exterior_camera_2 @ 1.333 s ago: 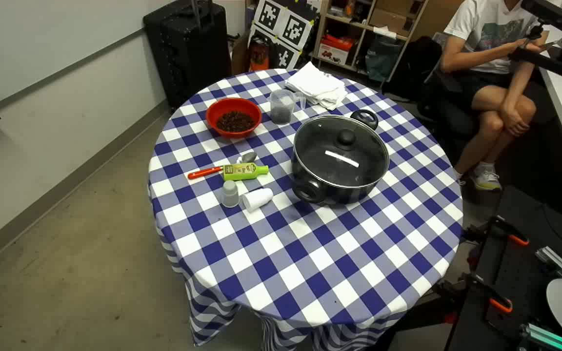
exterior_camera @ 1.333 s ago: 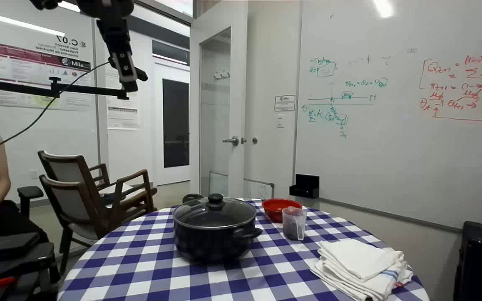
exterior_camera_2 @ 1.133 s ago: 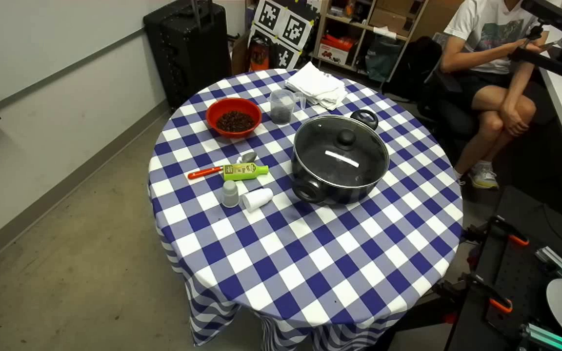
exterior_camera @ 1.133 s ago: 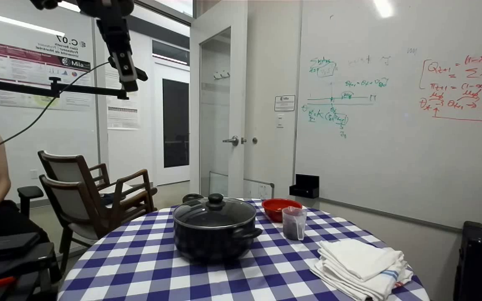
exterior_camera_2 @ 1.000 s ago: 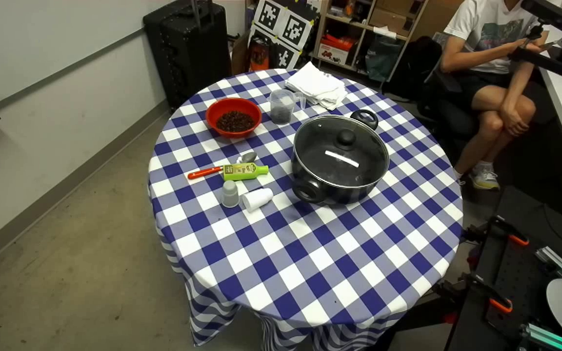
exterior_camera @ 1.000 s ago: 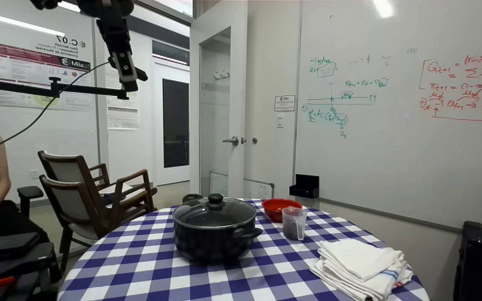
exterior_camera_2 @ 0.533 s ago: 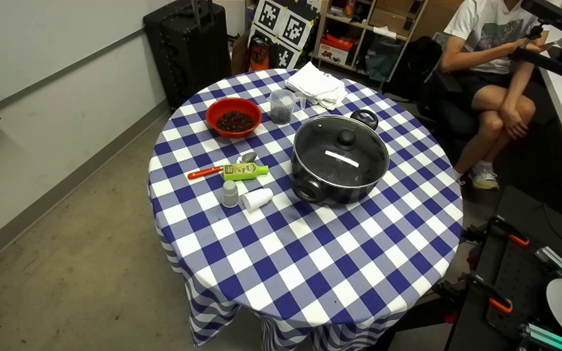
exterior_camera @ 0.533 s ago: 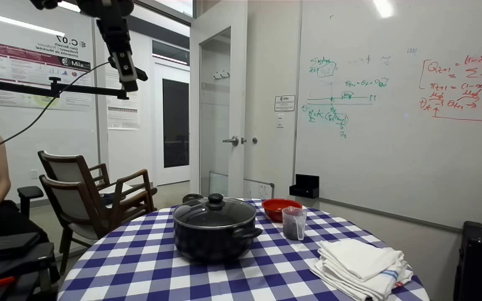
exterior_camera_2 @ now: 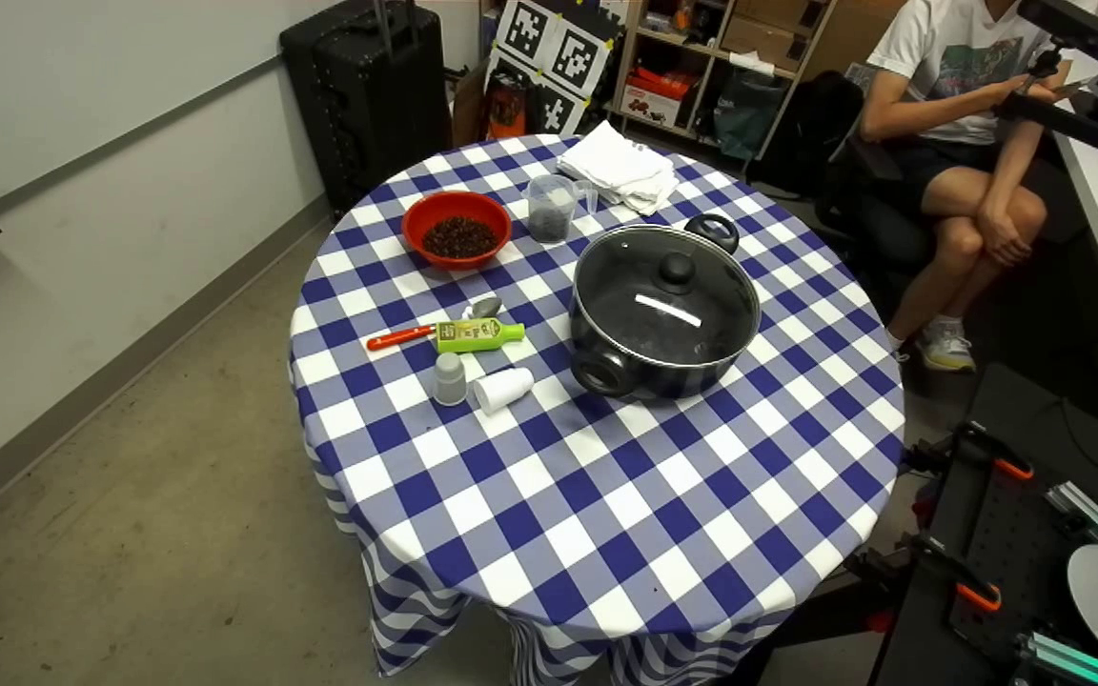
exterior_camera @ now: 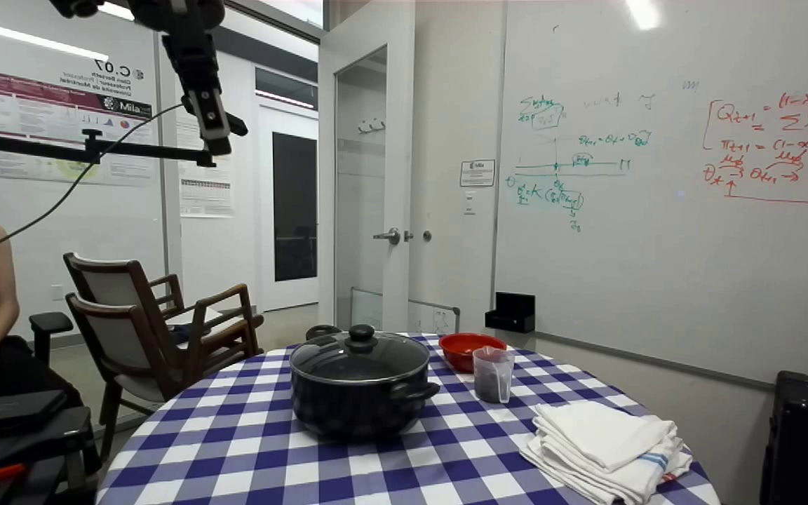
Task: Put the lid on the table, then put the lid back on the pot
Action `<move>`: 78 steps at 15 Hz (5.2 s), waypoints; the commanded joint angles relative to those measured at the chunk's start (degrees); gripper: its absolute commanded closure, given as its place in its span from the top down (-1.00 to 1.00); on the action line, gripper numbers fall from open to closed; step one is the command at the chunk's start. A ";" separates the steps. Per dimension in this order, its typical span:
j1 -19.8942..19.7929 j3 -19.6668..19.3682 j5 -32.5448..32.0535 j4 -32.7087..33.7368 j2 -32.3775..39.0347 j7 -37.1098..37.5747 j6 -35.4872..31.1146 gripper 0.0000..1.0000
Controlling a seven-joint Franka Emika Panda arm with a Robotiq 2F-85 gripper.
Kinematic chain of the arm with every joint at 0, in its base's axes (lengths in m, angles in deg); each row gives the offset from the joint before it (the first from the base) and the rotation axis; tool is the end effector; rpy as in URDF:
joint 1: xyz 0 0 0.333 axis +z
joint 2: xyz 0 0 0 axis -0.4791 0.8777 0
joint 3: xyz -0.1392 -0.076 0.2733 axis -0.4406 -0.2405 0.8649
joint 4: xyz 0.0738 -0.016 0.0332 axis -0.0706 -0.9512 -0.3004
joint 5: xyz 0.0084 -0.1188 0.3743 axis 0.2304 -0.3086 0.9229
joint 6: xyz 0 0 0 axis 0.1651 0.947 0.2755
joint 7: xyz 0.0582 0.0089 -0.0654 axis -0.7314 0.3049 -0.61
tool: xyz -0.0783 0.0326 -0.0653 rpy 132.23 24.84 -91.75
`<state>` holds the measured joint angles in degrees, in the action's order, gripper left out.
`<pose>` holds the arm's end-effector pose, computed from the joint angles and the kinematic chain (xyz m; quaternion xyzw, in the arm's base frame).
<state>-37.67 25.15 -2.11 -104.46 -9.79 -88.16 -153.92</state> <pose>0.3405 -0.1447 0.5292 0.9900 -0.0538 0.1271 0.0297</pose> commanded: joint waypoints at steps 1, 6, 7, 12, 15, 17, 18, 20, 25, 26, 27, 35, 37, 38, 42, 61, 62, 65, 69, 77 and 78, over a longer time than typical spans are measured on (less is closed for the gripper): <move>1.50 -0.34 1.44 0.41 1.97 -1.36 -0.54 1.00; 5.12 -0.22 3.54 4.32 12.64 -2.87 -1.90 1.00; 5.57 0.02 4.24 5.31 14.81 -2.71 -1.82 1.00; 7.56 2.69 11.92 15.28 26.77 1.76 2.05 1.00; 7.26 5.36 11.42 19.57 32.19 5.27 0.25 1.00; 7.28 6.85 10.67 21.87 35.60 7.47 -1.12 1.00; 7.38 7.54 10.43 22.89 37.43 8.56 -2.24 1.00; 7.73 8.98 8.89 25.18 41.05 11.21 -4.08 1.00; 9.77 11.61 5.50 30.52 49.71 17.52 -5.69 1.00; 10.46 11.95 4.66 31.80 51.55 18.99 -5.32 1.00; 10.96 12.14 4.36 32.67 52.79 19.68 -4.83 1.00; 12.58 12.37 5.10 37.78 60.95 20.50 -0.99 1.00; 12.25 12.45 6.00 38.53 62.22 19.88 -0.70 1.00; 11.94 12.74 6.94 38.67 62.62 18.84 -1.50 1.00; 11.19 13.96 10.99 39.61 64.00 14.11 -2.97 1.00; 12.21 11.19 5.82 42.89 68.95 15.07 -3.44 1.00; 12.17 11.21 5.82 42.98 69.02 14.99 -3.39 1.00; 12.09 11.28 5.98 43.29 69.30 14.80 -3.27 0.33; 12.17 11.60 6.25 43.54 69.31 14.59 -3.14 -0.28; 11.61 11.72 6.99 42.87 67.16 13.99 -2.48 -0.50; 11.38 11.55 6.66 41.99 65.43 13.42 -2.64 -0.50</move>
<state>-25.67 37.10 4.84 -62.34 58.53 -74.51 -157.51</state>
